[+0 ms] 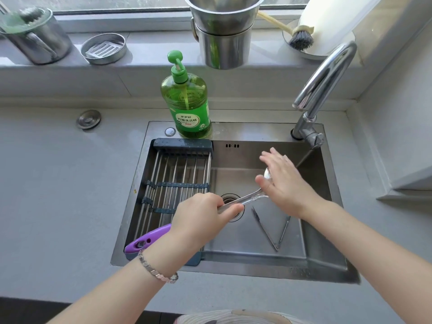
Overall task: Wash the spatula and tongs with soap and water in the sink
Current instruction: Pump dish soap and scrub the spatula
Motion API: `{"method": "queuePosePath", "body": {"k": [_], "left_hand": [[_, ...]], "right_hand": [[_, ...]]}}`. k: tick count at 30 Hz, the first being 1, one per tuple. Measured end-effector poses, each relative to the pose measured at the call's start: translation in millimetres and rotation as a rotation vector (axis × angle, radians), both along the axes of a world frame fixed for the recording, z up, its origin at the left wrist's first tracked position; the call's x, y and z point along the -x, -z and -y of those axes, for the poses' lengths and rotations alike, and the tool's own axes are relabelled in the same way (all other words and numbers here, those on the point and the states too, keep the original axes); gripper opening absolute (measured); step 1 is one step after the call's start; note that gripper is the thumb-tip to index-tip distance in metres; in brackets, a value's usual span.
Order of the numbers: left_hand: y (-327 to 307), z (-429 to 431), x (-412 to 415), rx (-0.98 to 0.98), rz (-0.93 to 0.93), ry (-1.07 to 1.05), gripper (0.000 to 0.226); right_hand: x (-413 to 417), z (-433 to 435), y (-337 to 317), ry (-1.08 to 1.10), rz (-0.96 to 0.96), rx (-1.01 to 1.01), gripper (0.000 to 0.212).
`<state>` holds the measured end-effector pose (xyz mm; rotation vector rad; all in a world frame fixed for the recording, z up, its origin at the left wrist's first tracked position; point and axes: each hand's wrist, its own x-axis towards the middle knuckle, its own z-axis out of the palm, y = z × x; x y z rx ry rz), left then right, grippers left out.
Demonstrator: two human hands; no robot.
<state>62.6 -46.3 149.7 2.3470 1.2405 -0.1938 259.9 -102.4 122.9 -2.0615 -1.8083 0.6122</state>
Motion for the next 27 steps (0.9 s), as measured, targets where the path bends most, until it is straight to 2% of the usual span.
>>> {"method": "queuePosePath", "body": {"k": [3,4,6,8,9,14,17,18,19,21,22,24,27], "left_hand": [[0.6,-1.7,1.9,-0.059,-0.033,0.027,0.054],[1.0,-1.9,2.8,-0.07,-0.038,0.039,0.054],[2.1,-1.6,3.9,-0.074,-0.032,0.054,0.054],[3.8,-2.2,5.4,-0.061,-0.018,0.075,0.054],[4.3,-3.5,7.0,-0.054,-0.017,0.094,0.054],[4.7,-16.5,12.1,0.048,0.01,0.155,0.058],[4.9,-21.4,12.4,0.098,0.029,0.154,0.064],[5.2,-21.4,12.4,0.105,0.021,0.157,0.065],[5.3,-20.6,11.8,0.103,0.003,0.166,0.065],[3.9,-17.9,8.8,0.079,-0.038,0.194,0.062],[2.8,-16.8,6.9,0.065,-0.053,0.206,0.059],[1.3,-16.9,4.9,0.051,-0.069,0.217,0.058],[1.6,-20.9,9.7,0.059,-0.058,0.209,0.058]], "right_hand": [[9.4,4.6,1.5,-0.254,0.118,-0.014,0.102],[6.4,5.4,0.3,-0.262,0.106,-0.004,0.096],[-6.8,2.2,-4.0,-0.115,0.003,0.009,0.076],[-17.1,-1.6,-10.8,0.003,-0.139,0.099,0.042],[-21.0,-4.7,-14.7,0.031,-0.218,0.157,0.032],[-48.2,-15.1,-31.7,0.045,-0.555,0.468,0.017],[-61.4,-16.0,-37.7,0.053,-0.777,0.58,0.016],[-61.4,-17.2,-38.0,0.027,-0.747,0.585,0.014],[-57.1,-19.3,-39.1,-0.024,-0.625,0.587,0.015],[-38.4,-24.2,-37.7,-0.154,-0.263,0.609,0.039],[-26.9,-25.0,-35.6,-0.2,-0.17,0.616,0.049],[-15.1,-24.8,-31.6,-0.211,-0.161,0.593,0.054],[-34.4,-25.4,-34.1,-0.078,-0.286,0.544,0.036]]}}
